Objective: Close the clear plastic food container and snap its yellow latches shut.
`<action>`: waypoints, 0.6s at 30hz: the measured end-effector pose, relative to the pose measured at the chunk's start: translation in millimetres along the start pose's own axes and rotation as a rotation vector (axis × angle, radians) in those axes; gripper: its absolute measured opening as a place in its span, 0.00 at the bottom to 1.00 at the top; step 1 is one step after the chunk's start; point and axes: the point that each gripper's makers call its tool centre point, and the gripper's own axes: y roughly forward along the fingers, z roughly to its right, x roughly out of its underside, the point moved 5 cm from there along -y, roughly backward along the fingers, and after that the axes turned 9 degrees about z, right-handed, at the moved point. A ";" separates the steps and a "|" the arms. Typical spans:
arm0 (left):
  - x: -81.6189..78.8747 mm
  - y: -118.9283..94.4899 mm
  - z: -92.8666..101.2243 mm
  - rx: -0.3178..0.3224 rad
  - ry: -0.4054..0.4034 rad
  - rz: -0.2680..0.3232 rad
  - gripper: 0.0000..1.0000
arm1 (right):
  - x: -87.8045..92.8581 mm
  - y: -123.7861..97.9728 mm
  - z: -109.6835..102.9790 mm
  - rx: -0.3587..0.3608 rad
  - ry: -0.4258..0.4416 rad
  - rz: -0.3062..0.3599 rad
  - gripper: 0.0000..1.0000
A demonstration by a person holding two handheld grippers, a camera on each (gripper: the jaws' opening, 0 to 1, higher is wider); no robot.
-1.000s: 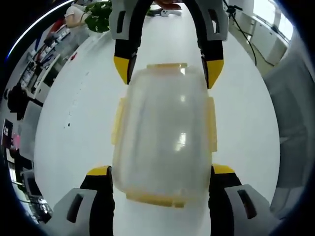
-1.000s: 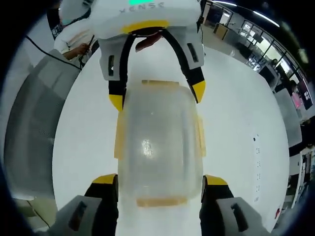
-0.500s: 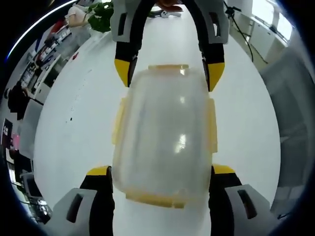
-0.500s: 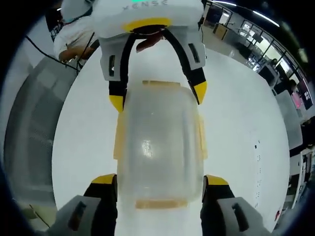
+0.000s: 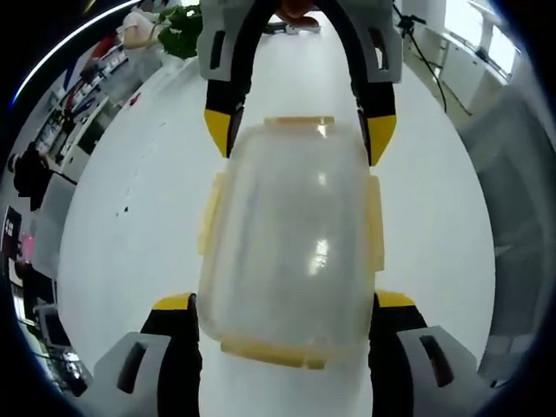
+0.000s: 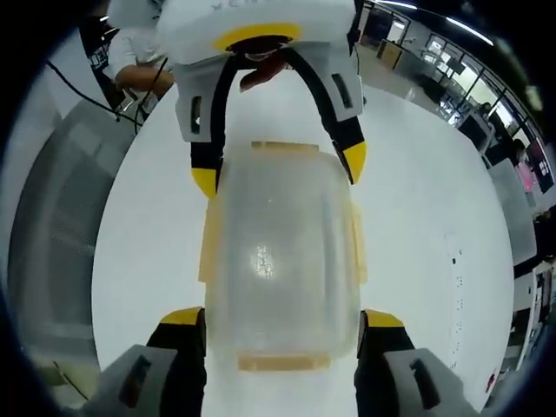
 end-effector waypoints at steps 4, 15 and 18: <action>-0.5 1.3 -2.4 -0.006 -0.009 0.001 0.77 | 0.4 -0.5 3.2 -0.004 -0.009 -0.003 0.69; -1.1 1.4 -3.3 -0.016 -0.022 0.007 0.77 | 0.9 -0.9 6.1 -0.009 -0.019 -0.007 0.70; -1.1 1.6 -3.6 -0.015 -0.020 0.007 0.77 | 0.8 -0.7 5.9 -0.009 -0.018 -0.011 0.70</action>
